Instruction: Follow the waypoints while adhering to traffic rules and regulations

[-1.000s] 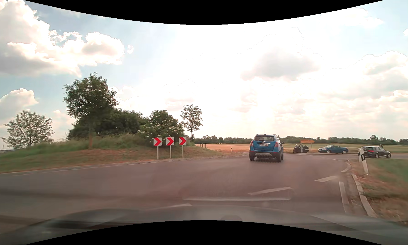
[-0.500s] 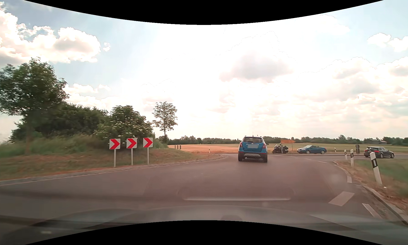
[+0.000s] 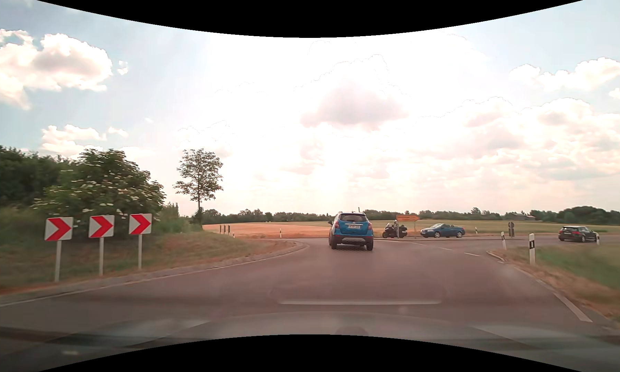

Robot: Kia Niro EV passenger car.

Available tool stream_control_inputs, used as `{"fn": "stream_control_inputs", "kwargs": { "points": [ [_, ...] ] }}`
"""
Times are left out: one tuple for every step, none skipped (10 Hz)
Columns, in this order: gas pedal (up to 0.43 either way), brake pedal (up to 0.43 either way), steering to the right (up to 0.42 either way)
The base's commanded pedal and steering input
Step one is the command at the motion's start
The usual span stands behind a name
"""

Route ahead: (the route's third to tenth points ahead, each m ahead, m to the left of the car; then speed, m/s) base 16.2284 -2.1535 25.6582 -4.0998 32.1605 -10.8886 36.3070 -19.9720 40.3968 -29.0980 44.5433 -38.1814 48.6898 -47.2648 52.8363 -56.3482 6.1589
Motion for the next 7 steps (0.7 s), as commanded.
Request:
{"fn": "stream_control_inputs", "kwargs": {
  "points": [
    [0.287,0.000,0.153],
    [0.287,0.000,0.152],
    [0.287,0.000,0.151],
    [0.287,0.000,0.148],
    [0.287,0.000,0.147],
    [0.280,0.000,0.144],
    [0.268,0.000,0.139]
  ]
}}
